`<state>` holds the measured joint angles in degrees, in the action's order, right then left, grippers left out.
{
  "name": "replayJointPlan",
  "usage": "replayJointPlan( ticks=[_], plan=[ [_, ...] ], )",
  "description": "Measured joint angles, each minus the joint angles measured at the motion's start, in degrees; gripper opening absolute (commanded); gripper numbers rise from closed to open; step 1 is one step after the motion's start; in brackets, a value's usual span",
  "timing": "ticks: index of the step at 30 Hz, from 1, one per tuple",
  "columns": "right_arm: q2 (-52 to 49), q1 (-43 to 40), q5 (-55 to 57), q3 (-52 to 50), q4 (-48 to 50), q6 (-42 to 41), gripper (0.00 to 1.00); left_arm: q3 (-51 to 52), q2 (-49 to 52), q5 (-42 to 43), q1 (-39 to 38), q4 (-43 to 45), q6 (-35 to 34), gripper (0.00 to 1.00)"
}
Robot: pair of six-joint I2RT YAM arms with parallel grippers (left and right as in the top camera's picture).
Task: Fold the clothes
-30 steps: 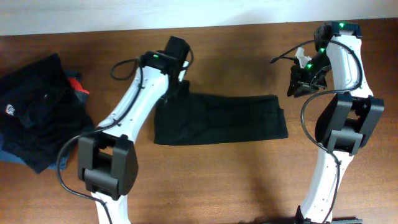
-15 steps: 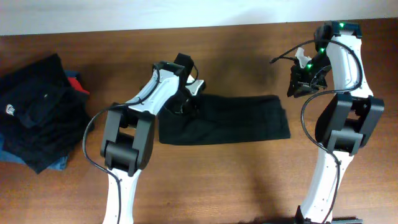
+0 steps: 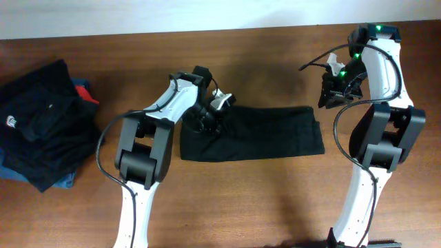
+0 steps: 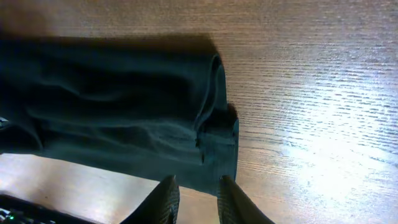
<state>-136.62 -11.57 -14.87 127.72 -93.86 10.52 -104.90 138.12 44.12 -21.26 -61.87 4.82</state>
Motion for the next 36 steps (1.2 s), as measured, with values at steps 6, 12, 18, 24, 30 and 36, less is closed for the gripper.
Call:
replayJointPlan(
  ticks=[6, 12, 18, 24, 30, 36],
  plan=[
    [0.0, 0.0, -0.4, -0.1, -0.3, -0.2, 0.57, 0.0, -6.2, -6.3, 2.5, -0.5, 1.0, 0.04],
    [0.2, 0.0, -1.8, -6.8, 3.3, -0.3, 0.6, -1.0, -19.4, -11.6, 3.7, 0.4, 1.5, 0.05],
    [0.2, 0.0, -6.6, -17.9, 11.3, -0.3, 0.62, -1.4, -21.1, -15.8, 3.6, 0.2, 1.6, 0.05],
    [2.2, -0.4, -8.6, -23.6, 16.4, -0.6, 0.63, -1.4, -21.1, -16.8, 3.6, 0.2, 1.6, 0.05],
    [4.5, -0.8, -9.3, -27.8, 21.8, -1.0, 0.14, -1.4, -21.1, -17.0, 3.6, -0.2, 1.6, 0.05],
    [4.1, -0.8, -10.9, -28.2, 22.3, -1.1, 0.04, -1.4, -21.1, -17.2, 3.6, -1.3, 1.6, 0.04]
  ],
)
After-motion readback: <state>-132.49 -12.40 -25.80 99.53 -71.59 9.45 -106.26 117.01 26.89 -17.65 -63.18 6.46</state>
